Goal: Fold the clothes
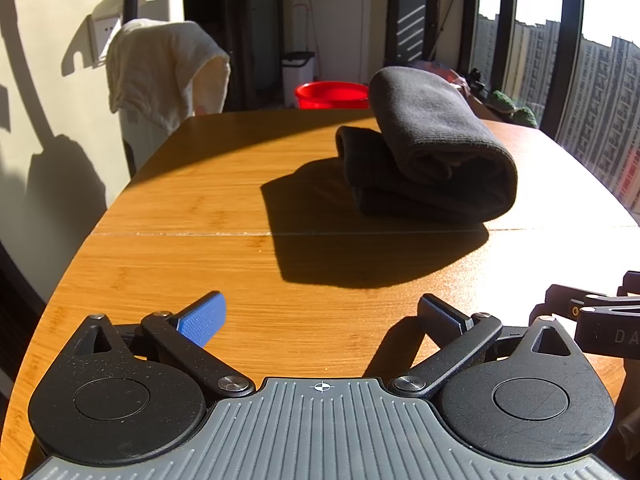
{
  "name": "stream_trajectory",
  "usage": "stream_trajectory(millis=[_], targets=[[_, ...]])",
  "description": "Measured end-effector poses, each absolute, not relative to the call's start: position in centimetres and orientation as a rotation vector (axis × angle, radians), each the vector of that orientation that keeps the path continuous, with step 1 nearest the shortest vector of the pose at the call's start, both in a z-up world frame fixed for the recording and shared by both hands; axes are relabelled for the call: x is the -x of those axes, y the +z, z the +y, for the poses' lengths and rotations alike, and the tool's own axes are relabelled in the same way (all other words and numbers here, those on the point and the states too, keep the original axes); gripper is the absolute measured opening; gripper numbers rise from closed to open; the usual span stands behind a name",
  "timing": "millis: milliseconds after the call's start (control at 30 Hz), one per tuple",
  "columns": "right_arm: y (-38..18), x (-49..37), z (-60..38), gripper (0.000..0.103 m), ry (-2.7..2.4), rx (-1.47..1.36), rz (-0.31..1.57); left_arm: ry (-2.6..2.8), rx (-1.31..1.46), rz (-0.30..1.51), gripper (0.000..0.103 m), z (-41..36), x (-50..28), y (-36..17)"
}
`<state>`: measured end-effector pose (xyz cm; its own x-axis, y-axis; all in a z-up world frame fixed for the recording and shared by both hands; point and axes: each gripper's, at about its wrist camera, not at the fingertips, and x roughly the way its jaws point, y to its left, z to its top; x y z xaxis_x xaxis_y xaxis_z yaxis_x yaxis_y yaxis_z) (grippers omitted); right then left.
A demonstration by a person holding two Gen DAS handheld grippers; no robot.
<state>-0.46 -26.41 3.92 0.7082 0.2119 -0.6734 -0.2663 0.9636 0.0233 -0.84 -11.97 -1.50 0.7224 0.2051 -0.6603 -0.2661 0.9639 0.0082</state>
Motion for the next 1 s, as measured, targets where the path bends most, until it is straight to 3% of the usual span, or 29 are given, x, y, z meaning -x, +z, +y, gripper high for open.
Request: stream_trajectory(millis=[1000], targets=[[3.95,0.64,-25.93,0.103,0.295,0.09,0.738,0.28,0.093,0.716,0.103,-11.97,0.9,-1.51]])
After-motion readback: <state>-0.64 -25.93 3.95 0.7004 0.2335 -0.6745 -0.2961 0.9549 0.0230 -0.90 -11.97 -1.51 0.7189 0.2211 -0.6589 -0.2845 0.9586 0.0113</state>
